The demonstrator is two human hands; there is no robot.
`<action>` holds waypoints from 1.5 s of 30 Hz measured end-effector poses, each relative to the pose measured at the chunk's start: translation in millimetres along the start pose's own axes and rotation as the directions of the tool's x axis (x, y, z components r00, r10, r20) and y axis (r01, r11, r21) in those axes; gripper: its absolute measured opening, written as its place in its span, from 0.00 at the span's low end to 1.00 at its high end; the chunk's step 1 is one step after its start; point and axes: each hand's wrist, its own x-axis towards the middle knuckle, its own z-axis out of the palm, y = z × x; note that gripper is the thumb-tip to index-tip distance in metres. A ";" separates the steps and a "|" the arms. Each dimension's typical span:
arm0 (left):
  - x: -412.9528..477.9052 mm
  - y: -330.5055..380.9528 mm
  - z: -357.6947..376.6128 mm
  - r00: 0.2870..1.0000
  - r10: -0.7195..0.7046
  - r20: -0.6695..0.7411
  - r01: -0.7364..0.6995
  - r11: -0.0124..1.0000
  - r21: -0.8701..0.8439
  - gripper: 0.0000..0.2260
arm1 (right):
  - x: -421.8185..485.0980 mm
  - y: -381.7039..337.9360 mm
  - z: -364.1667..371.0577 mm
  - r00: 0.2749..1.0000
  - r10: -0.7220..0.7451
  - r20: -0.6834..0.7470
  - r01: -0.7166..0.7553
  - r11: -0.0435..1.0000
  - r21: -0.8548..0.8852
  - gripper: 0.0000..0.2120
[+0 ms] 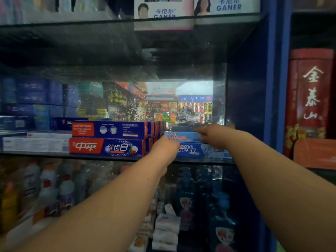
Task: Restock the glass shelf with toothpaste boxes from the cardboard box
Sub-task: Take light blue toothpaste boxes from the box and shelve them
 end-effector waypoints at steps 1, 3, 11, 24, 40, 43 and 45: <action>-0.9 0.7 0.9 1.000 -0.001 0.005 0.001 1.000 0.019 0.12 | 4.5 1.3 4.7 1.000 -0.002 -0.015 0.002 0.999 0.035 0.21; -1.8 1.8 0.5 1.000 0.000 0.020 -0.001 0.999 0.040 0.13 | 11.3 3.7 14.0 0.999 0.001 -0.043 0.002 0.997 0.072 0.22; -5.1 2.6 -1.7 1.000 -0.008 0.021 0.008 1.000 0.026 0.14 | 11.5 -5.3 19.6 0.985 0.147 -0.088 -0.145 0.989 0.033 0.21; -35.3 -23.5 -32.3 0.982 0.187 -0.015 -0.185 0.977 0.110 0.17 | -11.0 -80.6 27.4 0.883 0.027 -0.469 0.047 0.988 0.146 0.17; -101.7 -181.6 -196.8 0.958 -0.034 -0.283 0.024 0.999 -0.042 0.21 | -47.0 -294.5 107.4 0.829 -0.249 -0.500 0.452 0.825 0.339 0.16; -115.6 -236.0 -220.6 0.940 -0.170 -0.295 0.146 0.984 -0.102 0.13 | -46.8 -342.4 156.6 0.857 -0.320 -0.404 0.475 0.793 0.381 0.16; -123.0 -276.9 -234.4 0.921 -0.252 -0.298 0.228 0.967 -0.113 0.11 | -49.4 -370.7 193.3 0.878 -0.363 -0.312 0.468 0.785 0.406 0.16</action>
